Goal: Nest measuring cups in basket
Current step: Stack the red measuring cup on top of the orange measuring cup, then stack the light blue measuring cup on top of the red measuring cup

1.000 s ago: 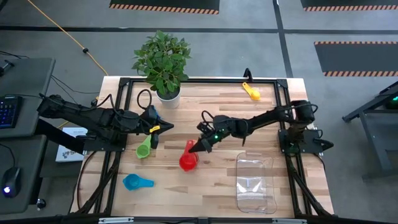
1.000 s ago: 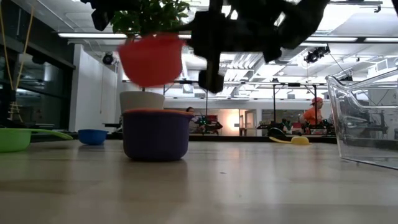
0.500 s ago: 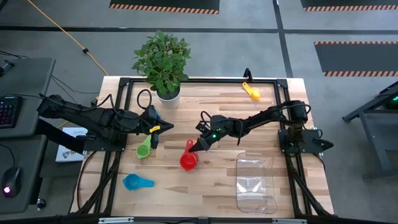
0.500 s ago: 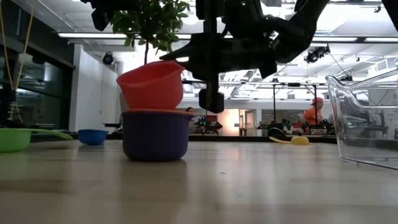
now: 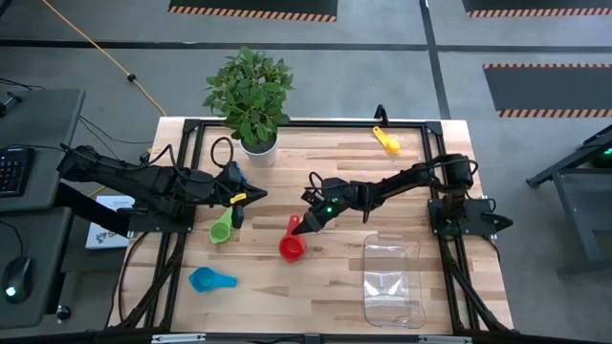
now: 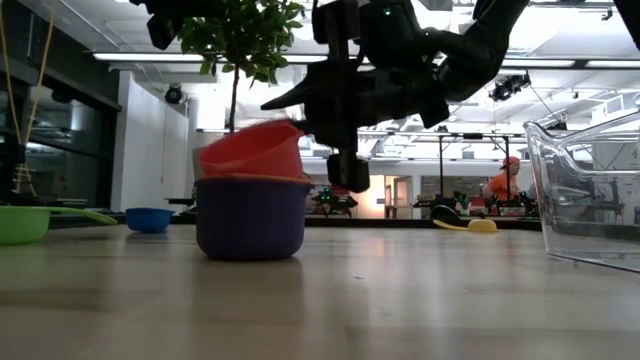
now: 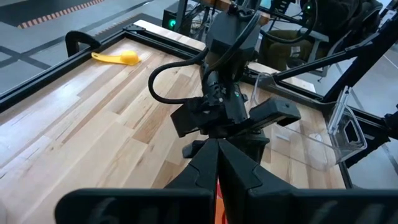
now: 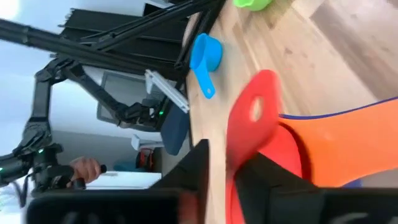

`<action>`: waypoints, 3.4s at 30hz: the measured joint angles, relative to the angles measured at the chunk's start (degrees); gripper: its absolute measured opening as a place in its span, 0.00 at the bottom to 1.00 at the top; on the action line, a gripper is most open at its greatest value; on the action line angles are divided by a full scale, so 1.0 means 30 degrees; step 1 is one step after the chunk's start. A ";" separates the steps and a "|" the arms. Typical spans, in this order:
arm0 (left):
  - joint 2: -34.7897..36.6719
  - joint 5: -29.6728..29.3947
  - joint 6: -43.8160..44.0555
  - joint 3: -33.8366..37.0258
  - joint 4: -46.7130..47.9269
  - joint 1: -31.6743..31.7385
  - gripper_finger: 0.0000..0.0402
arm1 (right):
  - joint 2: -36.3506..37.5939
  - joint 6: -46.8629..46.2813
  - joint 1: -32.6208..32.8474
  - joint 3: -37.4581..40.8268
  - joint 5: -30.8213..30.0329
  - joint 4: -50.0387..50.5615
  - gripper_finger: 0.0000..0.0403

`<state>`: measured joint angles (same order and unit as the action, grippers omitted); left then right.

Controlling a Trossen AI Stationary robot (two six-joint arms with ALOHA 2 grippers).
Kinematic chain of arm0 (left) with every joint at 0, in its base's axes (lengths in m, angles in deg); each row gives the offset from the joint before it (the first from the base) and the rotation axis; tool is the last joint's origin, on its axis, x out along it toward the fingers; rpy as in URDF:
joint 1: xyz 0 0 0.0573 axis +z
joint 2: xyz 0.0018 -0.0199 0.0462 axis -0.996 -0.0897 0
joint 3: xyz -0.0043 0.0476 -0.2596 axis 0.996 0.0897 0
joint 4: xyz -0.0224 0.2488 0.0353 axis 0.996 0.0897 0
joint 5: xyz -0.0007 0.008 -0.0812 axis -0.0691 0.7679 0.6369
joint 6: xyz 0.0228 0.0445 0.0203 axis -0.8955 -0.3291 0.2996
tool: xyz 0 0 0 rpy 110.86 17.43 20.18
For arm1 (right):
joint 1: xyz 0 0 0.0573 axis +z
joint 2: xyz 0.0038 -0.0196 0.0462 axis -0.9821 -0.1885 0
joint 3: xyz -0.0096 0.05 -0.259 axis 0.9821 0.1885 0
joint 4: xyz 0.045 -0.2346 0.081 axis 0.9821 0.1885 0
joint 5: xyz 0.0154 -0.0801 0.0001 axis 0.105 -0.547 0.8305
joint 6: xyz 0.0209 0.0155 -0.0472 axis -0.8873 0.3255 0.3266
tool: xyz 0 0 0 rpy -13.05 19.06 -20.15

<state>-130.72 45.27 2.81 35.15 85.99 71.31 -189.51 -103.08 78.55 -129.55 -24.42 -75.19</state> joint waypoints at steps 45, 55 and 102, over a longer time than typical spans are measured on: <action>0.0000 0.0949 0.0007 0.0000 0.0329 0.0000 0.00 | 1.3910 0.5815 0.1738 0.0480 -1.0579 2.6318 0.51; 0.0022 0.0979 0.0019 0.0000 0.0628 0.0000 0.00 | 1.6998 0.1558 0.2774 0.5972 -1.3751 1.8034 0.51; -1.1010 0.7515 0.4617 -0.0666 1.1503 -1.3253 0.50 | 1.6866 0.1625 0.3083 0.8429 -1.5188 0.9623 0.51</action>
<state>-163.75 67.81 16.66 33.16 120.50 31.56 -138.91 -98.20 87.80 -104.26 -69.98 -46.32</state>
